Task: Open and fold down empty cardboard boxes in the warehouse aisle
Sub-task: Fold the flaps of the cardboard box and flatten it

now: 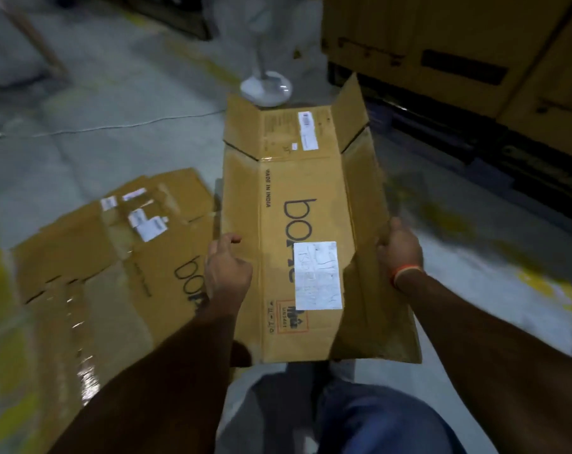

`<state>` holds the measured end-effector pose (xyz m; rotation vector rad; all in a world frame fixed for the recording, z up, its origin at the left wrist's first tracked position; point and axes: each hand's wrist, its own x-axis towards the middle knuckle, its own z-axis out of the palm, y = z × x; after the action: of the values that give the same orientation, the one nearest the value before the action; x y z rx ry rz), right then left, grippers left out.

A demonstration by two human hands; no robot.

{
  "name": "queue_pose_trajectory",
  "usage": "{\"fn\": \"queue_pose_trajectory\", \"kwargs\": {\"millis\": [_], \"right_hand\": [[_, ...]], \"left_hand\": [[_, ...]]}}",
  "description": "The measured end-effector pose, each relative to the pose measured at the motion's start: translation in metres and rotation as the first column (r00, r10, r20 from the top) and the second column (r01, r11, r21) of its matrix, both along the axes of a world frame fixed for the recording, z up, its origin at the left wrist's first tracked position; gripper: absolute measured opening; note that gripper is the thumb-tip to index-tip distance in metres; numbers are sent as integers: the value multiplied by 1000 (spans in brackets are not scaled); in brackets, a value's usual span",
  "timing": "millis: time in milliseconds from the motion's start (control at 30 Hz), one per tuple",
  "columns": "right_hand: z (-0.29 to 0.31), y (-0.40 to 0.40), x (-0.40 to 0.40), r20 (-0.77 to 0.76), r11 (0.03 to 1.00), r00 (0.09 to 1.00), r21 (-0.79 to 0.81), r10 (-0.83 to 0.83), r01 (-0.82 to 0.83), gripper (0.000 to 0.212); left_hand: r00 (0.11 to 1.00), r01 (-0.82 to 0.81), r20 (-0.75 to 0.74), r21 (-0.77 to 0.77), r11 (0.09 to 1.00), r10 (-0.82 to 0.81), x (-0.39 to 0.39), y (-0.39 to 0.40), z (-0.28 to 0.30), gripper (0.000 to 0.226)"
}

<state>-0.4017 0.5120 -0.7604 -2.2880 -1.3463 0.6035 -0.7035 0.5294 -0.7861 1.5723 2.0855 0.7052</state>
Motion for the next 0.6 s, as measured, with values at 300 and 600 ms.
{"fn": "queue_pose_trajectory", "kwargs": {"millis": [300, 600], "right_hand": [[-13, 57, -164, -138, 963, 954, -4, 267, -270, 57], [-28, 18, -90, -27, 906, 939, -256, 342, -337, 77]], "left_hand": [[942, -334, -24, -137, 933, 334, -164, -23, 3, 51], [1000, -2, -18, -350, 937, -5, -85, 13, 0, 48]]}}
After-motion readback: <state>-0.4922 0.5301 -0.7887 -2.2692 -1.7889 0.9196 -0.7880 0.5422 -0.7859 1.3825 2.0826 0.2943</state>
